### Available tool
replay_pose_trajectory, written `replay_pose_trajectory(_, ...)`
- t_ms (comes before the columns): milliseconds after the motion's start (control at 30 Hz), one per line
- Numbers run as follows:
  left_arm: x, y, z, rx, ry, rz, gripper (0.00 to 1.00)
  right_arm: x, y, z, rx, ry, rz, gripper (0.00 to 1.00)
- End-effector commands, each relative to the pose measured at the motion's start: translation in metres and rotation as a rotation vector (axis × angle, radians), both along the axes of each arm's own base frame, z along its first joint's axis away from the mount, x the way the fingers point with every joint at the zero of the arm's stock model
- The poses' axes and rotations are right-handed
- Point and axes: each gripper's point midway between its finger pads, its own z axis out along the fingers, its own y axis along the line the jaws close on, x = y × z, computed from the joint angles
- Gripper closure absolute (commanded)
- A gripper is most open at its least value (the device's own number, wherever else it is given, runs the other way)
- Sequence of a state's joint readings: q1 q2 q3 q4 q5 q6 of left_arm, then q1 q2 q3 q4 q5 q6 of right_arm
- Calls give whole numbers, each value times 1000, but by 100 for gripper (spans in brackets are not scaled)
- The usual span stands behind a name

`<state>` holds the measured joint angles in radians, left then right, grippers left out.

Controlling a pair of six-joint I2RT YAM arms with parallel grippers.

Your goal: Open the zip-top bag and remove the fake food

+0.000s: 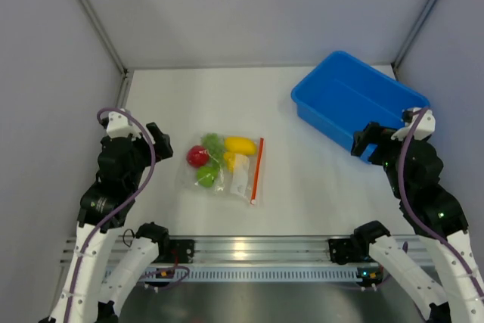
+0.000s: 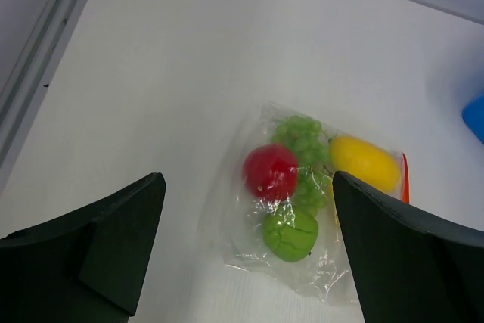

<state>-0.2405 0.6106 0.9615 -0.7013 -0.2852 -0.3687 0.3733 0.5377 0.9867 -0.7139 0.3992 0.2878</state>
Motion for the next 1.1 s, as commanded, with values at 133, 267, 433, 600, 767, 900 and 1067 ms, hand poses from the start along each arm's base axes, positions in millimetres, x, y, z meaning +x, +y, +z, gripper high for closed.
replay_pose_trajectory(133, 4, -2, 29, -37, -92, 0, 2, 6, 32, -1, 50, -40, 155, 1)
replay_pose_trajectory(267, 7, -9, 23, -53, -74, -26, 2, 13, 85, -7, 141, -11, 399, 1)
replay_pose_trajectory(433, 12, -11, 9, -38, -31, -34, 2, 18, 129, -15, 310, 53, 554, 1)
replay_pose_trajectory(600, 16, -16, -7, -41, 11, -48, 2, 30, 163, -33, 521, 105, 621, 1)
replay_pose_trajectory(767, 27, -27, -33, -20, 111, -104, 2, 47, 202, -71, 671, 161, 614, 6)
replay_pose_trajectory(900, 32, -32, -47, -5, 161, -130, 2, 44, 238, -118, 724, 256, 523, 8)
replay_pose_trajectory(1067, 29, -31, -50, 4, 162, -138, 2, 37, 273, -156, 805, 288, 481, 13)
